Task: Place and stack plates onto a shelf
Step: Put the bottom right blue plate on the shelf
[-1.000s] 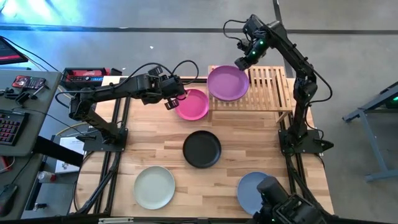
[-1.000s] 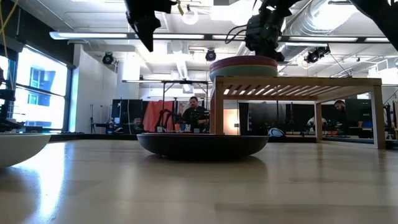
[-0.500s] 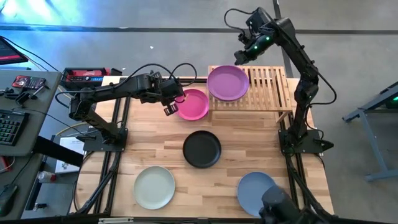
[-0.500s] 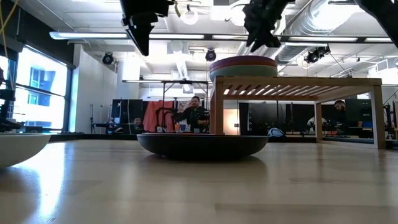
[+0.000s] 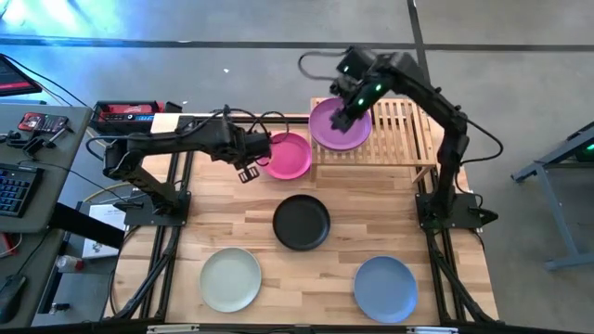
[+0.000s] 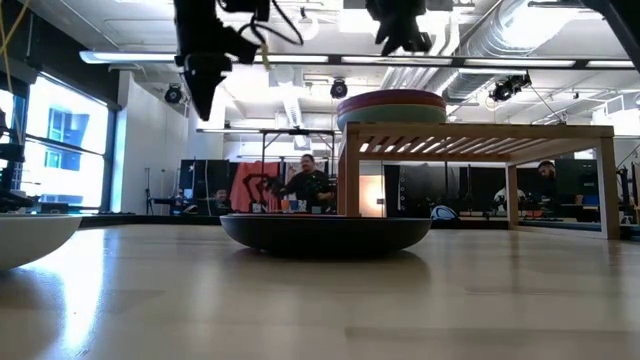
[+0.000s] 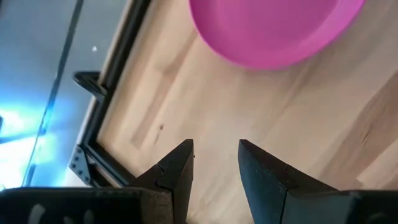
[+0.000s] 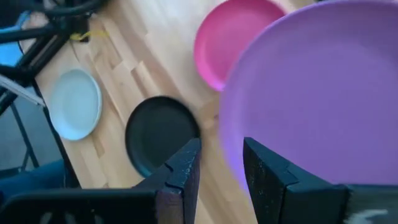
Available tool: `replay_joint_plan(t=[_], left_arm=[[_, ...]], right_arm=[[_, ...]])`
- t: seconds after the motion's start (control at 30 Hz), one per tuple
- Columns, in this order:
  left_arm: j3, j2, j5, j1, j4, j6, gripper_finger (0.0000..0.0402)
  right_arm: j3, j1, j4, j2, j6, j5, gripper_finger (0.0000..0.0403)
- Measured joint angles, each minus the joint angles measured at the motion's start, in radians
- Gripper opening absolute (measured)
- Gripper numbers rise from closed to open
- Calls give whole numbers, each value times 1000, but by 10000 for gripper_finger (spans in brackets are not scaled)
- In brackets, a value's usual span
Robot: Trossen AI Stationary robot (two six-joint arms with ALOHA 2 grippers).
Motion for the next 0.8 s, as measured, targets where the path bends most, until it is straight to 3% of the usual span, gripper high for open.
replay_joint_plan(t=[0.3,0.53,0.8], left_arm=[[-109,0,24,0,-24,-2,117],[-168,0,72,0,-16,25,117],[-183,0,128,0,12,84,117]], right_arm=[[0,290,0,0,271,178,100],[0,509,0,4,598,374,100],[0,740,0,46,977,482,100]])
